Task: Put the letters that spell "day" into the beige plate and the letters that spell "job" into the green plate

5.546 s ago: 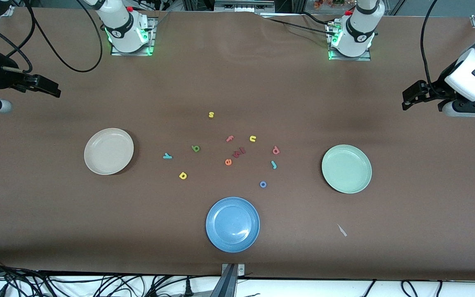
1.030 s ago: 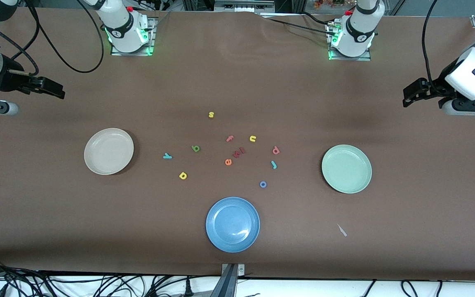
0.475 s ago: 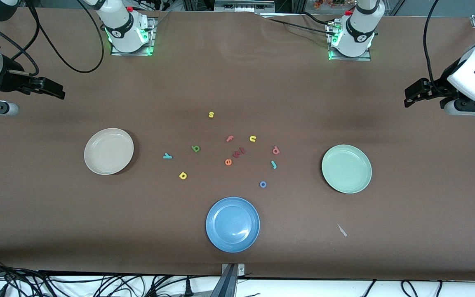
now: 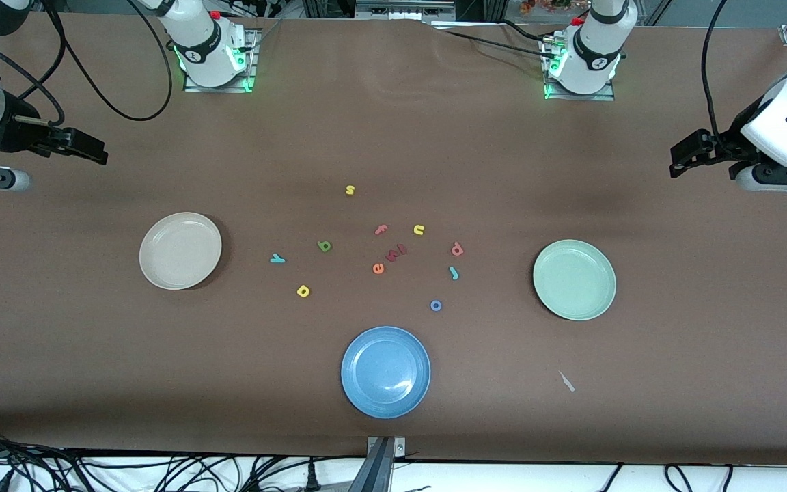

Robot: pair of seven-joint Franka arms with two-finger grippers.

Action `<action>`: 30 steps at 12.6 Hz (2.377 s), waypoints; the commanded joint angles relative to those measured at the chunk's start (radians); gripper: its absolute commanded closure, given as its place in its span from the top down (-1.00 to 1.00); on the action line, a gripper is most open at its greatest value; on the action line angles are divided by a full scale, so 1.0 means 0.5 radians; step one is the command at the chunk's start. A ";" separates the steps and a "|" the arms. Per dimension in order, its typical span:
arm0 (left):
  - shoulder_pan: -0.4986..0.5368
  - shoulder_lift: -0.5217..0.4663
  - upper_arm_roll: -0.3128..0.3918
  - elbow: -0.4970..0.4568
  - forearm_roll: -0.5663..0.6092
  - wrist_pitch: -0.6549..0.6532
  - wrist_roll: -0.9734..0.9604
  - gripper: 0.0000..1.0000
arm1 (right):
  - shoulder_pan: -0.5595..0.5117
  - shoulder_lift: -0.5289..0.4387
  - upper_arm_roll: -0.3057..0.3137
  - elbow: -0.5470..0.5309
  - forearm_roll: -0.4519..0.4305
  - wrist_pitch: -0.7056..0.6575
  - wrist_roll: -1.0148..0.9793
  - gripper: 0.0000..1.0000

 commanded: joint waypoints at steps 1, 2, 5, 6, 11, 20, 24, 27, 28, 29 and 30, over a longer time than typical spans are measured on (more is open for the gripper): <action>0.005 -0.022 0.002 0.006 0.014 -0.027 0.053 1.00 | 0.005 0.017 0.000 0.043 0.001 -0.011 0.005 1.00; 0.005 -0.022 -0.001 0.006 0.017 -0.027 0.053 1.00 | 0.005 0.029 -0.003 0.046 0.001 -0.023 0.005 1.00; -0.007 -0.016 -0.004 0.009 0.017 -0.027 0.050 1.00 | 0.005 0.036 0.000 0.052 0.004 -0.029 0.005 1.00; -0.010 -0.013 -0.004 0.012 0.014 -0.027 0.050 1.00 | 0.005 0.036 0.000 0.052 0.004 -0.032 0.002 1.00; -0.031 0.073 -0.014 0.055 0.011 -0.036 0.053 1.00 | 0.017 0.048 0.003 0.052 0.004 -0.008 -0.004 1.00; -0.117 0.248 -0.133 0.055 -0.096 -0.043 -0.219 1.00 | 0.122 0.590 0.059 0.071 0.354 0.283 -0.010 1.00; -0.307 0.361 -0.133 0.055 -0.115 0.126 -0.615 1.00 | 0.336 0.830 0.056 0.019 0.244 0.694 -0.010 1.00; -0.393 0.459 -0.133 0.055 -0.115 0.252 -0.931 1.00 | 0.523 0.958 0.056 -0.027 0.146 0.980 -0.053 1.00; -0.433 0.490 -0.133 0.055 -0.118 0.307 -1.029 1.00 | 0.548 1.005 0.056 -0.034 0.063 1.038 -0.071 1.00; -0.488 0.539 -0.133 0.055 -0.118 0.365 -1.152 1.00 | 0.585 1.029 0.056 -0.043 0.029 1.099 -0.123 1.00; -0.534 0.585 -0.133 0.055 -0.118 0.411 -1.256 1.00 | 0.618 1.033 0.056 -0.070 0.019 1.161 -0.227 1.00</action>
